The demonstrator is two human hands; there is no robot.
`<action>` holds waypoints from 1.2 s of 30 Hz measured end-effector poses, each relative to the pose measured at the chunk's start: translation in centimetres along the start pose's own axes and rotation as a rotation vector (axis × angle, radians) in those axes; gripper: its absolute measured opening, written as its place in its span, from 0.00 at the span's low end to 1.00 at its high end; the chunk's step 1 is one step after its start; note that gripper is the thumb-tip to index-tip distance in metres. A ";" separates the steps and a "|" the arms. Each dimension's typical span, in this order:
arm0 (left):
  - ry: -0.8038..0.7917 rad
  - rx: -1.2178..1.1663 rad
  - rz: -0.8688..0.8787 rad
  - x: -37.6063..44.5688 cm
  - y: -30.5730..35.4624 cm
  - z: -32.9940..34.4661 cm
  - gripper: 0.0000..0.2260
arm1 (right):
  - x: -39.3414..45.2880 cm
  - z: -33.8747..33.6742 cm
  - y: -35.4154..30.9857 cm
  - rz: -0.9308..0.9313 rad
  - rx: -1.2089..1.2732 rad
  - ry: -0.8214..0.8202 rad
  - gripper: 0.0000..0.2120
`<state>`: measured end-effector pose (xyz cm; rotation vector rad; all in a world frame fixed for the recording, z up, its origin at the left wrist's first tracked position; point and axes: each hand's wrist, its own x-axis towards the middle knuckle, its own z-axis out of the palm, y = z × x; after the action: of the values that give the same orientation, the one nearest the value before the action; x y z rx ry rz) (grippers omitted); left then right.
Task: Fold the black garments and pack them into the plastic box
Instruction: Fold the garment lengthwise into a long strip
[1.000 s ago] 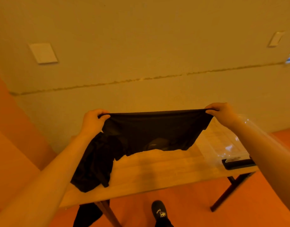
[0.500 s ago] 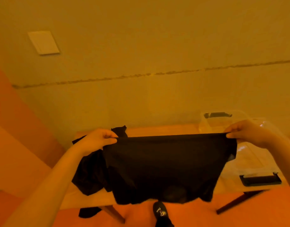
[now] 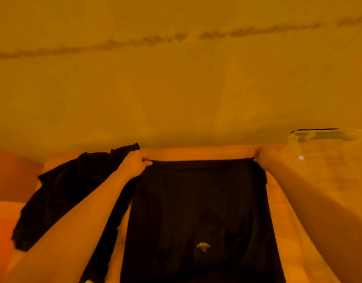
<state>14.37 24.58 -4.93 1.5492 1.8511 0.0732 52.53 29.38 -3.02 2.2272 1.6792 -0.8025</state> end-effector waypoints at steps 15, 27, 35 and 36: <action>0.335 0.455 0.412 -11.5 0.1 14.2 0.27 | -10.7 12.4 2.1 -0.393 0.078 0.323 0.30; 0.129 0.599 0.311 -22.9 -8.9 17.9 0.27 | -19.6 21.9 14.0 -0.539 -0.235 0.245 0.29; 0.151 0.614 0.374 -28.5 -10.4 22.0 0.30 | -24.3 24.9 16.9 -0.552 -0.266 0.246 0.33; 0.172 0.610 0.406 -28.9 -10.7 22.2 0.30 | -24.8 25.2 17.3 -0.566 -0.265 0.257 0.33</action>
<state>18.29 -12.40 -12.68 2.3934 1.7451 -0.1974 56.97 -8.63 -12.22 1.7478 2.4301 -0.3670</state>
